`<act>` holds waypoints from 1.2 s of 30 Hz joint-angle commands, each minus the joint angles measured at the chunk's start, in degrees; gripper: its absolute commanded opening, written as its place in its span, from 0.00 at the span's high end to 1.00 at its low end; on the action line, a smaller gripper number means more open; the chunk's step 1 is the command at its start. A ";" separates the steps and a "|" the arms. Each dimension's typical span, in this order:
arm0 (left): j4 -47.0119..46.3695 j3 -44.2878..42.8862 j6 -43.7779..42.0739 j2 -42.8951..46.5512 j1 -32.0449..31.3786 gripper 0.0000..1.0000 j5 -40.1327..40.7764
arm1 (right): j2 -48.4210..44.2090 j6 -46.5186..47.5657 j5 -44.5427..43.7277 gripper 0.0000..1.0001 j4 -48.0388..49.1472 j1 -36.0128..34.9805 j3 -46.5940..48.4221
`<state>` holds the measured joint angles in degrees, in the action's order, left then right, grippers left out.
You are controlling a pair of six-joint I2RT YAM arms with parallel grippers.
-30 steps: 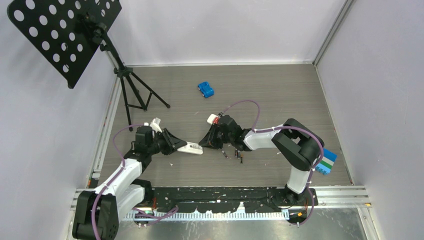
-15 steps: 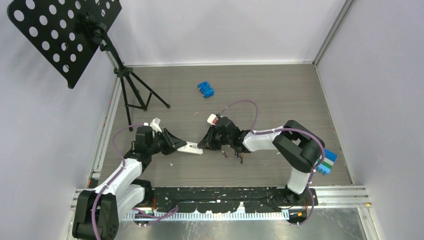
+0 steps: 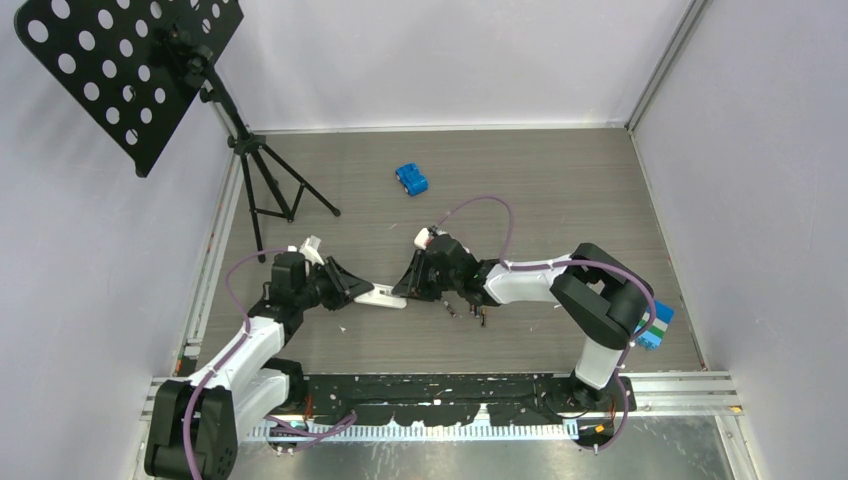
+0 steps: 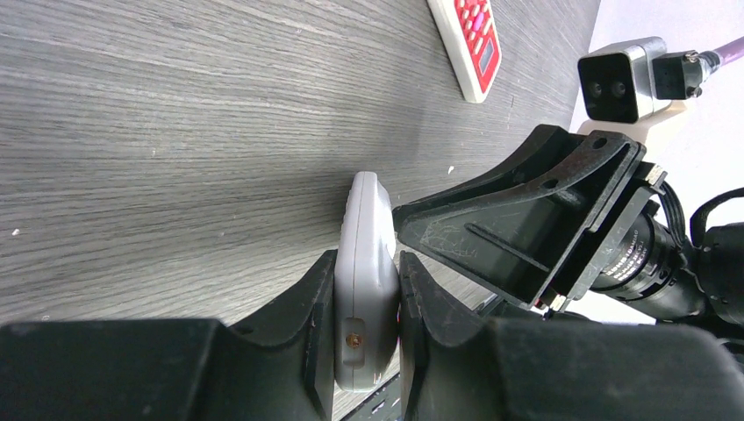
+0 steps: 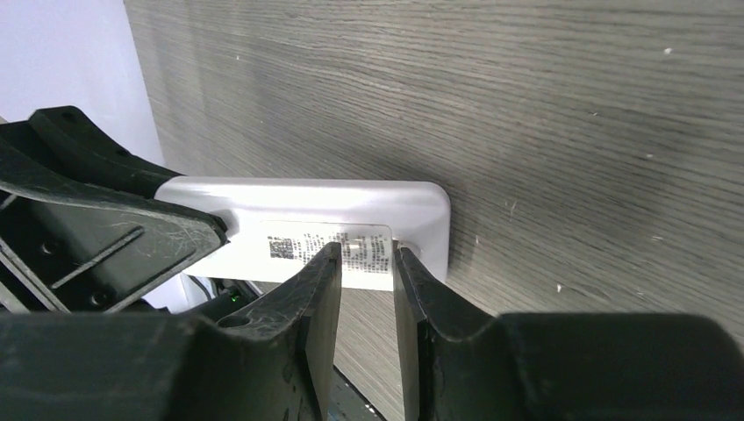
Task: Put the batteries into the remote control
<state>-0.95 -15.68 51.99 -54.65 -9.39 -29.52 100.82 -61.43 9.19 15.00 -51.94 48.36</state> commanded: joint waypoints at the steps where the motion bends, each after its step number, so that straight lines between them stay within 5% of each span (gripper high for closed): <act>1: 7.78 0.91 -3.12 -1.64 -0.59 1.00 5.01 | -1.95 3.20 -2.29 0.66 -4.07 -0.97 1.94; 27: 5.88 1.53 -4.23 -1.09 -0.59 1.00 0.58 | 2.90 -2.20 3.16 0.57 3.80 -0.80 0.91; 36: 5.42 2.00 -5.19 -1.89 -0.55 1.00 -1.97 | 4.39 -5.89 12.74 0.49 24.56 2.47 -5.94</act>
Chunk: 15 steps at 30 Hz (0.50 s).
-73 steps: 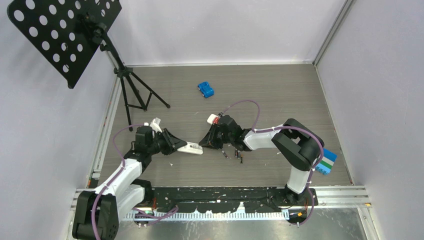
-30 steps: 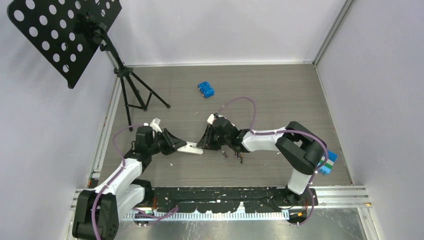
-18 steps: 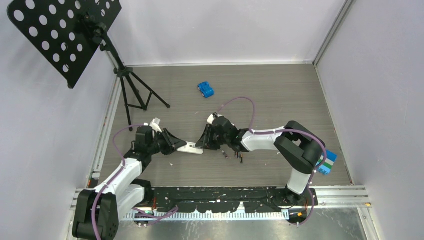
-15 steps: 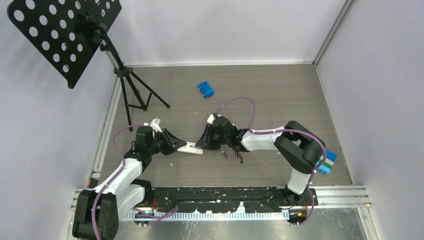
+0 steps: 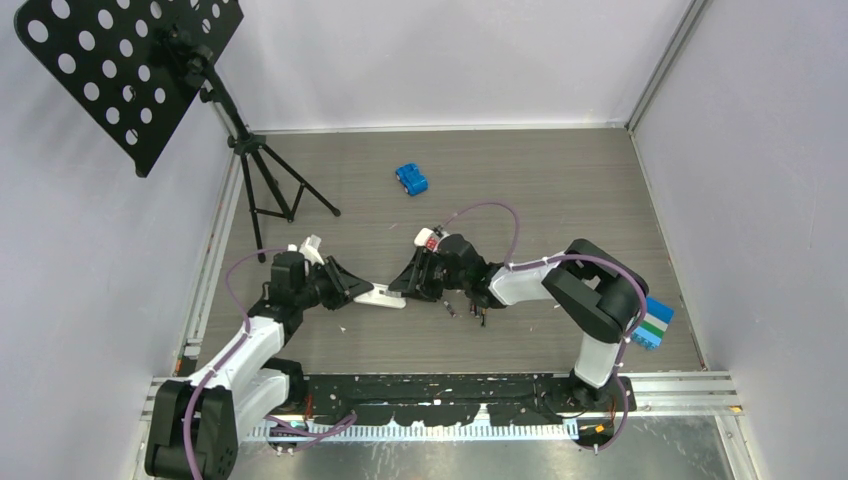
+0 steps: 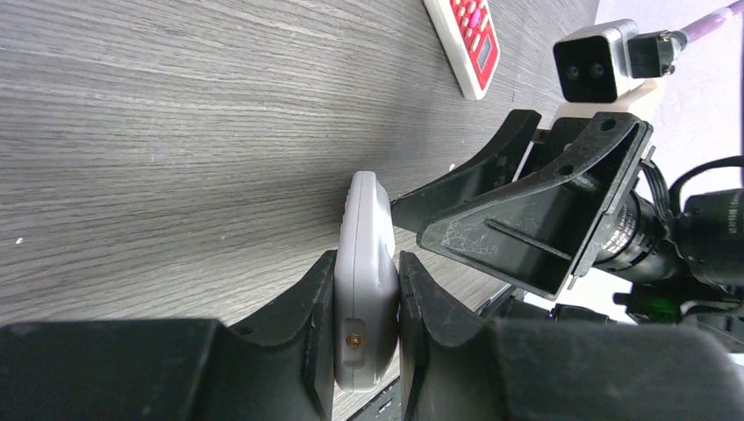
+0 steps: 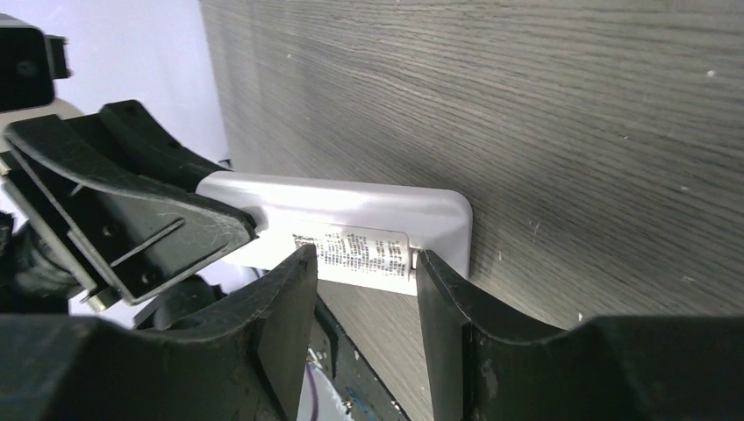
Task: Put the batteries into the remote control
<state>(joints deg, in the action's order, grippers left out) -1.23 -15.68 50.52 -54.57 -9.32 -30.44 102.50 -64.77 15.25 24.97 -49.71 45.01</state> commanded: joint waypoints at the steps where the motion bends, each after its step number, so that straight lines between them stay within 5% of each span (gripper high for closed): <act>1: 5.86 1.90 -3.95 -2.42 -0.62 1.00 -1.26 | 3.01 -2.81 7.73 0.49 16.80 0.45 -2.98; 9: 5.64 1.29 -5.14 -6.61 -0.61 1.00 -2.51 | 7.71 -9.06 13.41 0.51 36.70 0.80 -3.68; 15: 7.09 0.23 -6.28 -6.49 -0.61 1.00 -1.39 | 7.54 -10.48 14.96 0.54 39.37 0.77 -1.15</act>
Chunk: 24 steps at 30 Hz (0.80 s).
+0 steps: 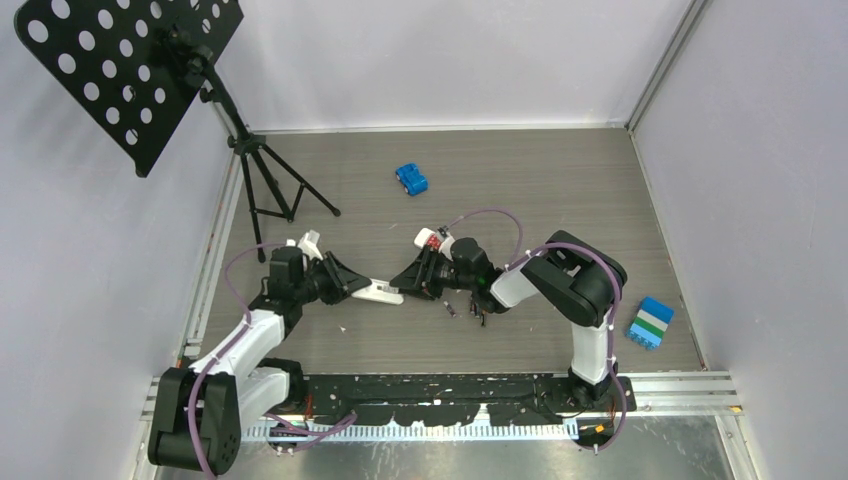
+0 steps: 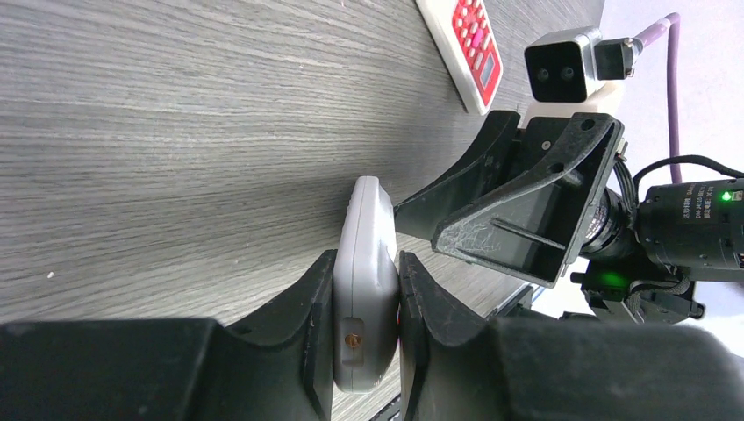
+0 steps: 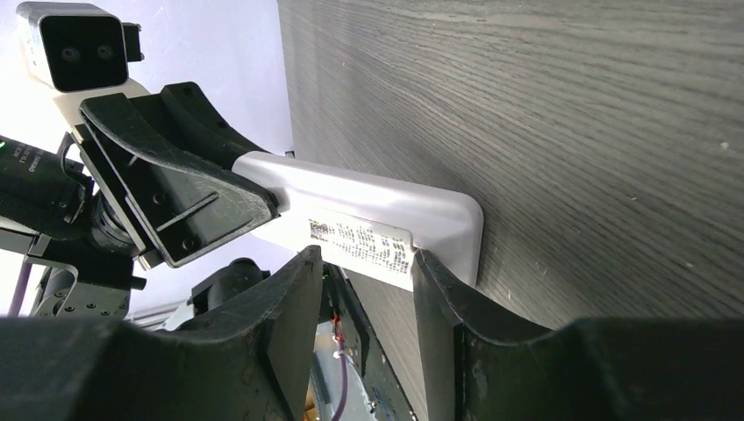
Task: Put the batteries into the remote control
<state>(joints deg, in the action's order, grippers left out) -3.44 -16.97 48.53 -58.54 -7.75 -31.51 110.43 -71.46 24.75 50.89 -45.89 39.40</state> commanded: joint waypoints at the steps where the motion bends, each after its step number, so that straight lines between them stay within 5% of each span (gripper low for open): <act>1: 9.96 1.18 -4.65 -2.61 -2.26 1.00 0.36 | -0.72 -3.73 5.62 0.54 13.84 -3.00 4.77; 15: 23.20 -3.96 -7.84 1.59 -4.29 1.00 17.74 | -5.66 -4.56 3.67 0.63 16.18 -1.26 2.17; 19: 25.56 -6.02 -8.57 2.25 -4.47 1.00 19.82 | -6.85 -2.22 0.34 0.64 8.58 -0.18 0.63; 24: 31.79 -12.25 -12.27 2.71 -4.53 1.00 25.26 | -13.20 7.63 -8.72 0.63 -13.41 1.05 0.04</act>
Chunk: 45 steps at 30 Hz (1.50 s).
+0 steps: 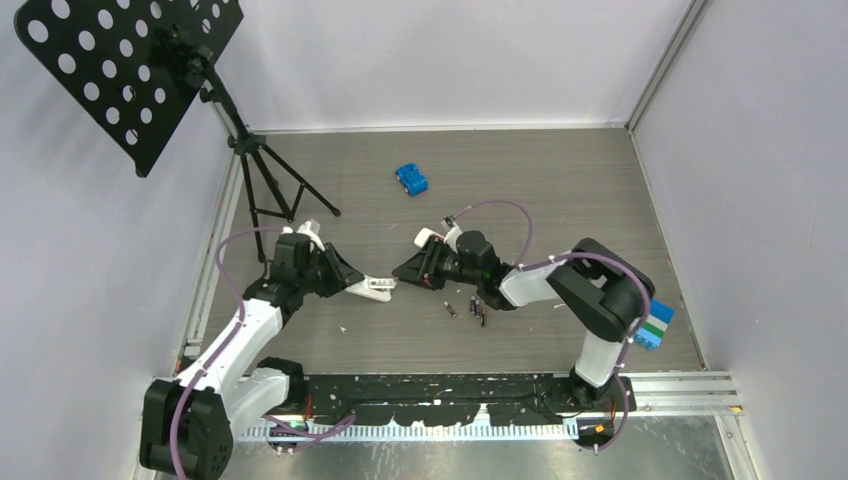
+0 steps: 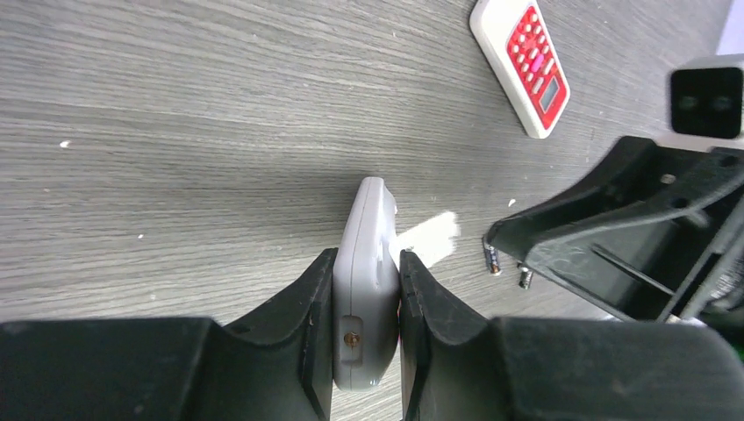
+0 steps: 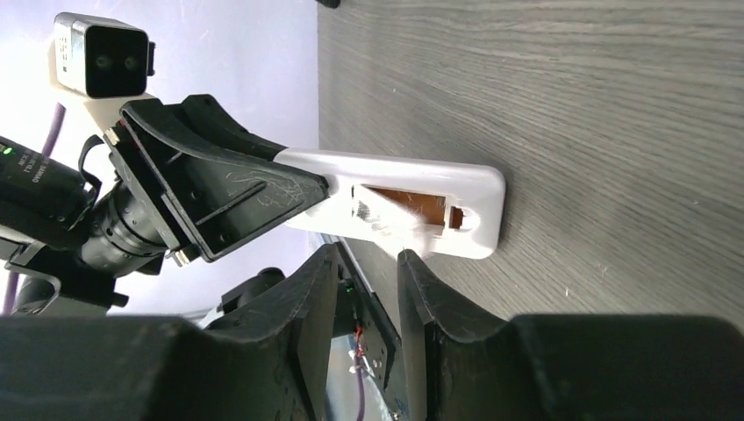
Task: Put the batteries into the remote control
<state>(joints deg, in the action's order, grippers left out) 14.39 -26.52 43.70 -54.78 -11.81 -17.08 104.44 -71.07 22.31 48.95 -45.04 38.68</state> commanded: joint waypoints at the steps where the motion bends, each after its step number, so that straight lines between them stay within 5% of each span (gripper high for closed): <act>1: 15.56 -4.15 -7.86 -1.24 -0.46 1.00 12.04 | -8.76 9.86 -8.52 0.62 -20.32 0.24 1.81; 4: 20.52 -8.93 -8.69 -2.60 -0.43 1.00 12.98 | -12.65 15.88 -14.15 0.56 -33.11 0.36 4.15; 11: 27.78 -18.86 -14.12 -4.40 -0.45 1.00 9.25 | -18.10 28.48 -10.91 0.35 -41.25 1.11 7.19; 16: 31.09 -26.12 -23.47 -3.64 -0.63 1.00 -11.06 | -24.29 39.86 8.22 0.20 -36.76 0.50 6.99; 20: 33.15 -26.97 -28.87 -1.53 -2.65 1.00 -28.12 | -28.57 46.18 12.37 0.18 -38.58 -2.17 8.55; 27: 25.05 -23.18 -27.53 3.38 -6.13 1.00 -38.76 | -27.67 53.23 16.46 0.17 -43.99 -6.84 12.75; 34: 21.60 -21.93 -26.58 8.67 -7.35 1.00 -44.54 | -28.17 55.57 26.85 0.27 -46.18 -10.86 14.35; 40: 12.33 -20.58 -19.21 11.46 -7.35 1.00 -45.63 | -28.65 52.96 29.15 0.57 -44.94 -11.30 14.47; 42: 8.45 -20.10 -15.56 11.63 -7.35 0.88 -44.02 | -29.09 51.20 28.34 0.73 -43.42 -11.30 14.58; 45: 0.09 -18.61 -7.36 11.93 -7.35 0.54 -40.20 | -30.75 47.48 23.69 0.84 -38.14 -11.21 13.45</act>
<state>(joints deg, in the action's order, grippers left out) 29.69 -46.35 24.14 -43.42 -19.33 -61.82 76.79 -19.09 50.11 3.31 -55.88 51.03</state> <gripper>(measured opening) 0.302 0.295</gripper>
